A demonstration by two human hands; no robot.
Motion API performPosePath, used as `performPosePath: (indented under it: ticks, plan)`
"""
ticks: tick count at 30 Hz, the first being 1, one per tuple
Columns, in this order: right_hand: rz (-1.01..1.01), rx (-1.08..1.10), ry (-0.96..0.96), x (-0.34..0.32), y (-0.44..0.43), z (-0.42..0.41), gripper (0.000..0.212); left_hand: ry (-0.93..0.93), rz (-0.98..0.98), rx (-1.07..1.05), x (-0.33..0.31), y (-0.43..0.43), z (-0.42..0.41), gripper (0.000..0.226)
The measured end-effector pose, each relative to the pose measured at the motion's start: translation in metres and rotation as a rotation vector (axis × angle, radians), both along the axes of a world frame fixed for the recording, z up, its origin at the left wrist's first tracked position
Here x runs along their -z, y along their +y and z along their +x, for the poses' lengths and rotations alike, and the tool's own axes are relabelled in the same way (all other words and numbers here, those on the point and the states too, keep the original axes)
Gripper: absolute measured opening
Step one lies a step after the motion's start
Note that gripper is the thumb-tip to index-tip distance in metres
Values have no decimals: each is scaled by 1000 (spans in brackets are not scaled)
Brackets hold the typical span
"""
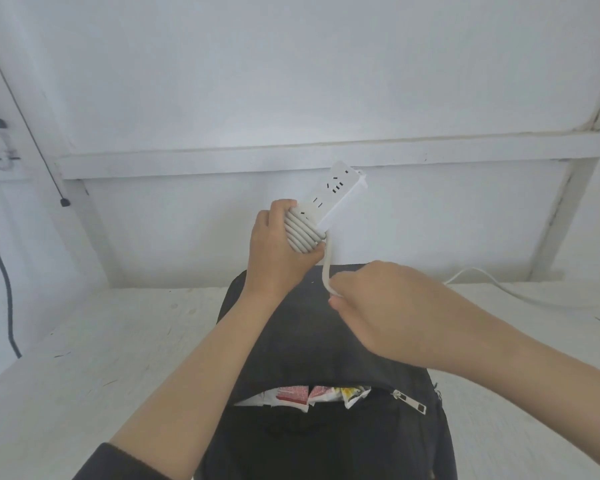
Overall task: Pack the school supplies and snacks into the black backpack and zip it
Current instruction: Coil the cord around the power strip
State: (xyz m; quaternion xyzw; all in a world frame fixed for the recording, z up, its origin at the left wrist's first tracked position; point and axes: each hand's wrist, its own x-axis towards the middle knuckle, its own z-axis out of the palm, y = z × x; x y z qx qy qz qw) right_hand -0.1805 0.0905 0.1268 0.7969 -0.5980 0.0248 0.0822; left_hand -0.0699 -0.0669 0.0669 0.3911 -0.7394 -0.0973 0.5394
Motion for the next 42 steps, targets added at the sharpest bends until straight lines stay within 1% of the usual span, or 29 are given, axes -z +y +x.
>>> performPosePath:
  ticks: [1, 3, 4, 5, 6, 8, 9, 11, 12, 14, 15, 16, 18, 20, 22, 23, 26, 28, 30, 31, 32, 34, 35, 36, 38, 42]
  plan:
    - [-9, -15, 30, 1, -1, -1, 34, -10, 1, 11, 2, 0, 0, 71]
    - [-190, -119, 72, -1, 0, -1, 16, -44, 14, 31, 6, -1, 2, 77]
    - [-234, -120, 82, -5, 0, -2, 7, -63, 25, 42, 6, -1, 4, 81]
    - [-226, -99, 94, -8, 0, -4, 4, -86, 33, 58, 6, -1, 7, 85]
    - [-233, -93, 115, -12, 0, -7, 13, -118, 34, 79, 6, -2, 10, 89]
    - [-331, -168, 182, -27, -5, -15, 21, -198, 35, 131, 5, -2, 15, 102]
    - [-360, -168, 198, -39, -3, -14, 26, -238, 29, 160, 4, -1, 16, 110]
    - [-389, -159, 177, -54, -6, -16, 34, -299, 4, 206, 1, 5, 16, 120]
    - [-405, -172, 151, -61, -9, -17, 32, -318, -4, 219, 0, 9, 16, 121]
    - [-412, -171, 38, -75, -20, -24, 17, -348, -82, 240, 0, 17, 16, 113]
    - [-434, -174, -8, -82, -26, -29, 13, -371, -182, 246, 2, 20, 17, 105]
    - [-441, -174, -74, -88, -32, -33, 17, -398, -298, 248, 3, 22, 19, 97]
    - [-346, -122, -203, -94, -42, -41, 25, -445, -486, 265, 3, 24, 21, 83]
    - [-238, -73, -304, -97, -51, -46, 28, -479, -586, 275, -1, 27, 23, 75]
    - [-176, -61, -370, -95, -59, -54, 31, -487, -624, 274, -5, 31, 25, 71]
    - [-133, -70, -436, -94, -62, -57, 32, -478, -618, 272, -6, 32, 26, 69]
    - [77, -94, -711, -85, -69, -66, 31, -413, -549, 253, -5, 33, 29, 69]
    - [177, -96, -786, -77, -74, -71, 32, -400, -511, 242, -3, 35, 30, 70]
    - [249, -110, -831, -66, -79, -75, 38, -384, -472, 240, -2, 37, 29, 70]
    - [267, -118, -861, -59, -82, -78, 37, -349, -447, 242, -1, 38, 29, 70]
    - [257, -111, -880, -51, -84, -81, 31, -290, -419, 242, -1, 38, 28, 69]
    - [201, -65, -893, -35, -84, -85, 26, -152, -356, 227, -2, 38, 28, 68]
    - [206, -39, -949, -27, -84, -87, 26, -99, -325, 216, -3, 37, 29, 67]
    - [234, -25, -1044, -19, -85, -90, 28, -60, -297, 204, -4, 36, 30, 65]
    - [307, -41, -1206, -4, -87, -97, 35, 1, -241, 174, -6, 35, 30, 62]
    - [362, -108, -1341, 22, -85, -98, 24, 183, -167, 140, -11, 33, 28, 57]
